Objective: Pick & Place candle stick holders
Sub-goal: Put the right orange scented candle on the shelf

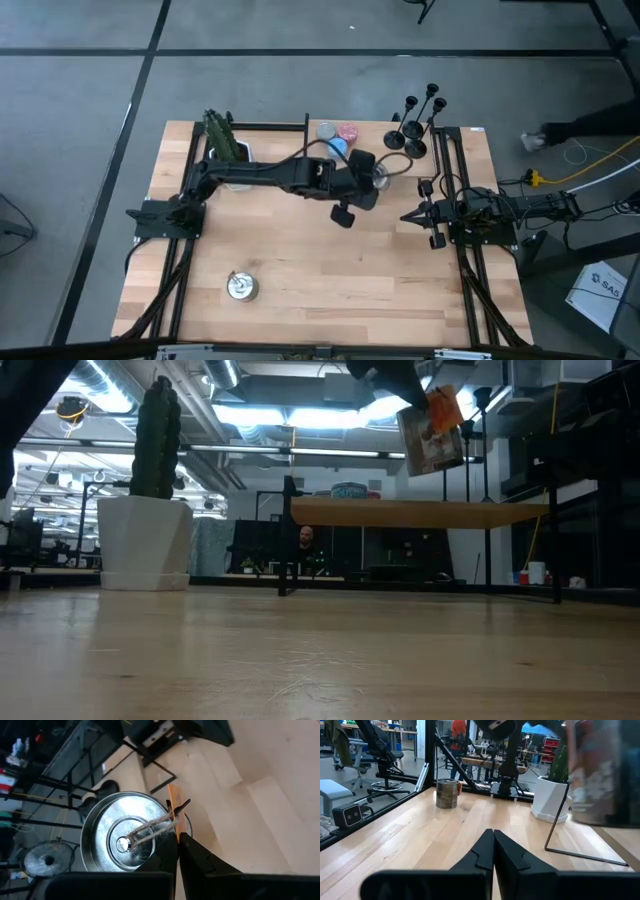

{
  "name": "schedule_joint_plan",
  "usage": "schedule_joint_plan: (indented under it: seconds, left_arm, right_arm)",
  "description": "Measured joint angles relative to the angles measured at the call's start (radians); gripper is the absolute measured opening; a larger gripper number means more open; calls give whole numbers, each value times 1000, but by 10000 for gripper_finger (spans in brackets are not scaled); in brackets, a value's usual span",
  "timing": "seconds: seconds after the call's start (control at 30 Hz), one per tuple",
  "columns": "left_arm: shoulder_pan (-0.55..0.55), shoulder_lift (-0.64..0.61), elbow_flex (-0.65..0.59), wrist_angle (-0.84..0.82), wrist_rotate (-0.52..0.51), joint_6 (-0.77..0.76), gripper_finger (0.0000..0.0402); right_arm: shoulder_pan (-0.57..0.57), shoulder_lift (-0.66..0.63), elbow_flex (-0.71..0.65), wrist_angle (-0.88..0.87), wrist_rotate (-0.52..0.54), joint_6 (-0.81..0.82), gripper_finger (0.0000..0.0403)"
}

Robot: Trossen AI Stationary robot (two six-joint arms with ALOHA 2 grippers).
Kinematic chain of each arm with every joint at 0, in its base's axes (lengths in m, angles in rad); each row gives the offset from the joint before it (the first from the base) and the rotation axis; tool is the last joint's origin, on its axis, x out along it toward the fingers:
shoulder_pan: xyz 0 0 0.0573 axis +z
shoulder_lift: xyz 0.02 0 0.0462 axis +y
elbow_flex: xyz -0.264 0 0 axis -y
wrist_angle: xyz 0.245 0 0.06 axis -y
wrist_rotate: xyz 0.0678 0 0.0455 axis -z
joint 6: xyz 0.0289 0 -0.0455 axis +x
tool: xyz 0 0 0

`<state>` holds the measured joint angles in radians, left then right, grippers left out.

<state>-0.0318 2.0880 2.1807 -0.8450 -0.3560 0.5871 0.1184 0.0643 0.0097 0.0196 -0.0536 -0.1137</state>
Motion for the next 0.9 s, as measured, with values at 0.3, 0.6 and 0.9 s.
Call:
schedule_joint_plan:
  seconds: [0.3, 0.6, 0.9]
  left_arm:
    - [90, 0, 23, 2, 15, -13, 2]
    - [198, 0, 23, 3, 57, -35, 2]
    - [274, 0, 23, 89, 231, -96, 2]
  right_arm:
    - [0, 0, 0, 0, 0, 0, 11]
    - [0, 0, 0, 0, 0, 0, 11]
    - [0, 0, 0, 0, 0, 0, 11]
